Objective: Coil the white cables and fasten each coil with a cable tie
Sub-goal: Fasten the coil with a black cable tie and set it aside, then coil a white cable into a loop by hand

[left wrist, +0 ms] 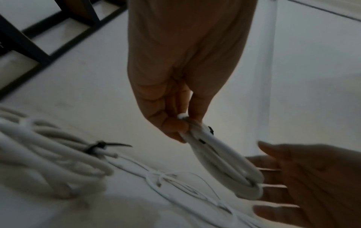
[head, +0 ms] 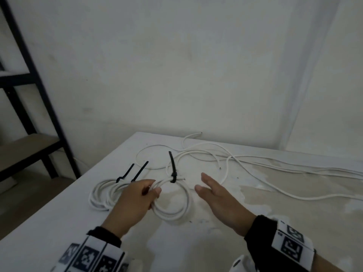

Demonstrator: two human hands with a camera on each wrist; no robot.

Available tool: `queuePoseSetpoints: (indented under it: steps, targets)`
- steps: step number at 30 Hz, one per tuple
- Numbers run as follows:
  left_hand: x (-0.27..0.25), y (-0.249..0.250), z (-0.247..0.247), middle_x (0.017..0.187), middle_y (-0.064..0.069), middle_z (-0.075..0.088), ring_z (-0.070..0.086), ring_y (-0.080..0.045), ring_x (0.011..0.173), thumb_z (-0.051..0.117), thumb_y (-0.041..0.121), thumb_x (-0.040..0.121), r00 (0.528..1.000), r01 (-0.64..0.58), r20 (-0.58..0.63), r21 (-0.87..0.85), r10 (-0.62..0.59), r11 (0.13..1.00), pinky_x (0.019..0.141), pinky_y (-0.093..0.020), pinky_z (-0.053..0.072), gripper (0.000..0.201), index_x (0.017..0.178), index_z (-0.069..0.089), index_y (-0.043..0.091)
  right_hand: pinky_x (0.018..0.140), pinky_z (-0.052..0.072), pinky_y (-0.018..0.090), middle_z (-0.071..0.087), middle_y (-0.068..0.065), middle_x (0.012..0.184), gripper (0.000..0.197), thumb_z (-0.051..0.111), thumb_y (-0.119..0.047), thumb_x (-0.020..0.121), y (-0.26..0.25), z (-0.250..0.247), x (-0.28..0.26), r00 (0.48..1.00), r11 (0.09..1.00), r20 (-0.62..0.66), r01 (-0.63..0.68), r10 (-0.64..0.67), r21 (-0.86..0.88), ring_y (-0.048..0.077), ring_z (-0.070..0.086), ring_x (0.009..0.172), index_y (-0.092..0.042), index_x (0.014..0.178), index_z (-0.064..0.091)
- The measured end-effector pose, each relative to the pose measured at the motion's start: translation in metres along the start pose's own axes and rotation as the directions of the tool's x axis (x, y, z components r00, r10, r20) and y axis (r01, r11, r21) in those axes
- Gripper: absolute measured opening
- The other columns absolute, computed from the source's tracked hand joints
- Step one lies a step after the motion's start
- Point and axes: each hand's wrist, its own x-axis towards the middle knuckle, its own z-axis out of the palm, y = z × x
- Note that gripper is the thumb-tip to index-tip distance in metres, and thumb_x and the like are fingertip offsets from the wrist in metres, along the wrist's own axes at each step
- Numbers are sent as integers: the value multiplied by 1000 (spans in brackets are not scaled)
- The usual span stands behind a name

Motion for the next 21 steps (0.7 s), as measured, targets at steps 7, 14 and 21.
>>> queuePoseSetpoints:
  steps: [7,14,21]
  targets:
    - [18,-36,-47,63,-6,52,48,-17,56,52,9,92,985,169,-15,197,-170,966,54,-22,41,24,69,59,7,97,25,22,32,-1,149,54,47,-38,93,14,-30,31,989,996,-139,-63,54,-63,14,34,133,-20,142,32]
    - [33,-46,-46,62,-1,54,52,-12,55,60,11,88,970,229,-8,355,-242,907,50,-18,44,30,59,59,20,96,29,26,36,4,146,53,50,-36,92,29,-61,52,969,983,-231,-122,88,-138,19,40,129,-15,138,36]
    - [46,-19,-51,112,-7,63,57,-21,103,72,33,77,950,311,-170,454,-261,835,87,-28,40,47,118,60,12,100,30,29,35,9,146,53,56,-32,90,41,-95,78,952,937,-282,-199,116,-288,23,38,131,-10,136,39]
